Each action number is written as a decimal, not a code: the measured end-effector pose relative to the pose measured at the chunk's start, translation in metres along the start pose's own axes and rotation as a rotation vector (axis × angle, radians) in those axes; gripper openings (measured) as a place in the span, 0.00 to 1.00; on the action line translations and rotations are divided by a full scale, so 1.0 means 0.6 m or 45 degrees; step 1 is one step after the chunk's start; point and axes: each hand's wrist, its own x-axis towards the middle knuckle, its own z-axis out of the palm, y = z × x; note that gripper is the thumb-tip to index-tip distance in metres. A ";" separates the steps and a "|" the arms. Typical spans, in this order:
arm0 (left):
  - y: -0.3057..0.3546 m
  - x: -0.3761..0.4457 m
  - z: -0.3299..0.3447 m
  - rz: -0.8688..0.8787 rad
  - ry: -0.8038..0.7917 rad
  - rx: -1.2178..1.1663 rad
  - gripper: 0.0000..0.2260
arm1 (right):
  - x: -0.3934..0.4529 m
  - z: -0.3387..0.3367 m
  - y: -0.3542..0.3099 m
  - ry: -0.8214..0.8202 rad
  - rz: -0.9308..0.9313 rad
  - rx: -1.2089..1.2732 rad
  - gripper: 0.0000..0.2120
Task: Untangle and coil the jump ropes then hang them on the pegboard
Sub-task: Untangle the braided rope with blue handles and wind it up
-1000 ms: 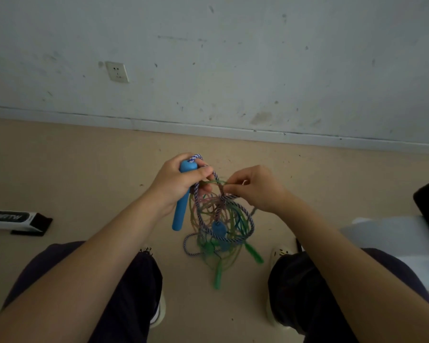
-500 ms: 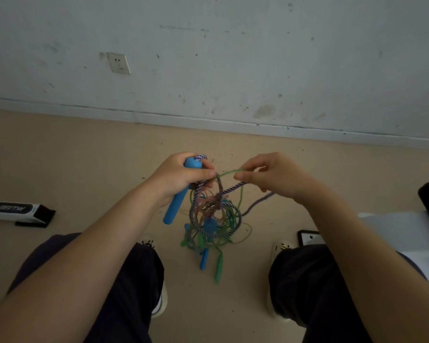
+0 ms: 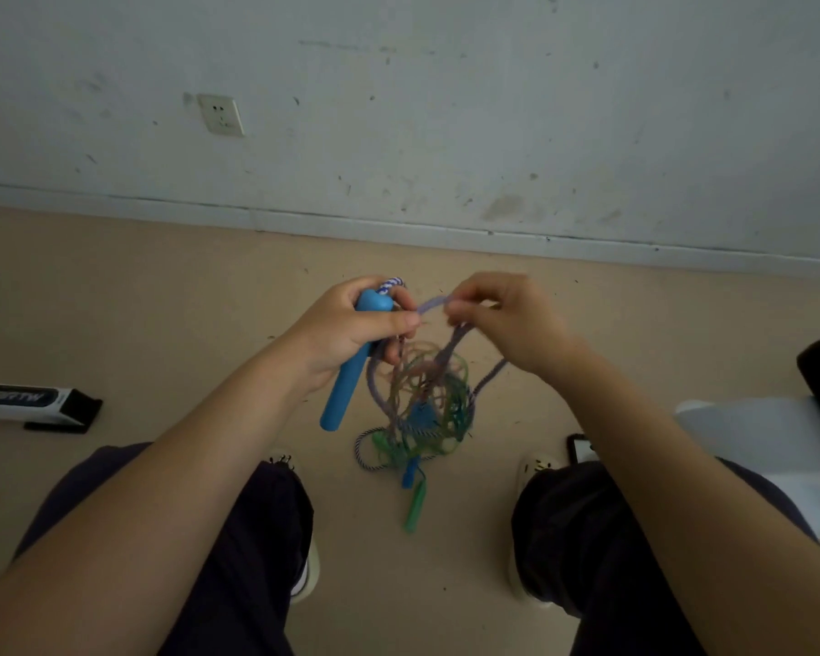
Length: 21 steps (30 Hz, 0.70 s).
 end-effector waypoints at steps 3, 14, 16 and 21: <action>0.002 0.004 -0.017 -0.028 0.089 0.023 0.04 | 0.011 -0.036 0.019 0.377 0.111 0.210 0.11; -0.026 0.009 -0.003 -0.096 0.127 0.119 0.07 | -0.004 -0.016 0.015 0.148 0.238 0.494 0.09; -0.032 0.010 0.011 -0.122 0.041 0.209 0.11 | -0.005 -0.005 0.001 0.100 0.257 0.677 0.07; -0.046 0.012 0.039 -0.128 -0.092 0.366 0.09 | -0.006 0.002 -0.021 -0.014 0.283 1.070 0.07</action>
